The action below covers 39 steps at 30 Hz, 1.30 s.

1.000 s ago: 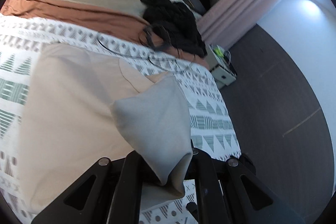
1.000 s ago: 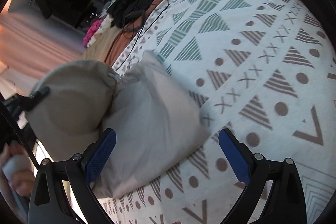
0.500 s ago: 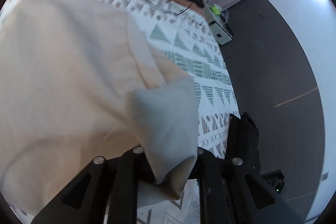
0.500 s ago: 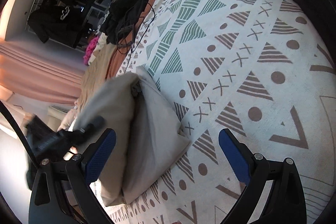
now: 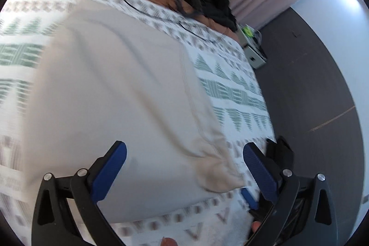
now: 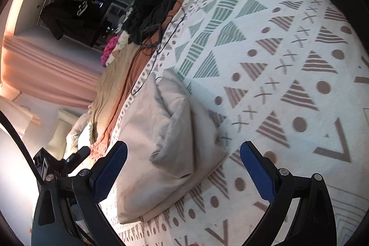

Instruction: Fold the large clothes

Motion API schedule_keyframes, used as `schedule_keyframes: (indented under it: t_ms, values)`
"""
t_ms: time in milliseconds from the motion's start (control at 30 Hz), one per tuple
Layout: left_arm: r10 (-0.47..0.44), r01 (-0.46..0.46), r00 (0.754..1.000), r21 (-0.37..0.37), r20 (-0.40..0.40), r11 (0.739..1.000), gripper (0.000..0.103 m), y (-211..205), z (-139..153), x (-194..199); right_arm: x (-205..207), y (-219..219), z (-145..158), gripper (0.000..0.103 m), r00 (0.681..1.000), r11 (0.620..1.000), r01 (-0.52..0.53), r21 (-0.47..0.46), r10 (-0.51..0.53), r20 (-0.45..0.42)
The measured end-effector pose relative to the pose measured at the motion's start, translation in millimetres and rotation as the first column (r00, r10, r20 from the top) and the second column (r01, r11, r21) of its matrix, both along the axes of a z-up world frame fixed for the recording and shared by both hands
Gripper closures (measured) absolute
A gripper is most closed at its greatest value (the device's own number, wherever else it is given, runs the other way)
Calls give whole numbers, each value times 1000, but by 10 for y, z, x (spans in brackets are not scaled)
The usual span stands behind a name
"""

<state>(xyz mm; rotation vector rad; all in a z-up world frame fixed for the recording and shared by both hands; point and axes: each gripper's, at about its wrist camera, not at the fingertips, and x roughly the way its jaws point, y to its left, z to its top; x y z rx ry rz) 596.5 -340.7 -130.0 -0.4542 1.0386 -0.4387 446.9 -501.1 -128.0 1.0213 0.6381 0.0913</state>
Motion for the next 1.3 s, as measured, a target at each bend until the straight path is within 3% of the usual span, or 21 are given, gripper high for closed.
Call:
schedule_keyframes:
  t_ms: [167,267,367,433,533,600,700,900,1100,1300]
  values:
    - [71,-76,995,77,66,994,0,577,121,-166,103,212,67,5,998,997,-54,-52,56,27]
    - [108,-118,990,119,91,986,2,875,93,-279,192,330,75,24,997,991,-82,-110,83,5]
    - [118,-127,990,134,72,983,14,1107,-65,-361,294,439,47,28,994,985,-111,-135,109,-21]
    - [136,-139,990,151,34,979,28,1248,-221,-387,379,508,26,38,991,979,-128,-156,122,-45]
    - [152,-149,988,139,-16,979,42,1359,-457,-415,489,599,6,57,990,968,-132,-213,117,-85]
    - [132,-126,990,110,-50,986,56,1348,-598,-418,532,590,-12,75,990,965,-118,-235,96,-102]
    - [111,-108,994,108,-20,988,60,1283,-620,-447,572,576,-31,88,992,964,-95,-249,71,-107]
    - [73,-72,997,117,-1,991,62,1108,-541,-402,540,526,-69,95,996,969,-51,-240,32,-83]
    - [80,-78,997,151,-8,985,61,1061,-568,-420,442,415,-192,94,995,987,-28,-156,13,-96]
    - [99,-91,994,166,-40,982,51,1094,-635,-371,454,380,-182,90,993,988,-42,-148,25,-119]
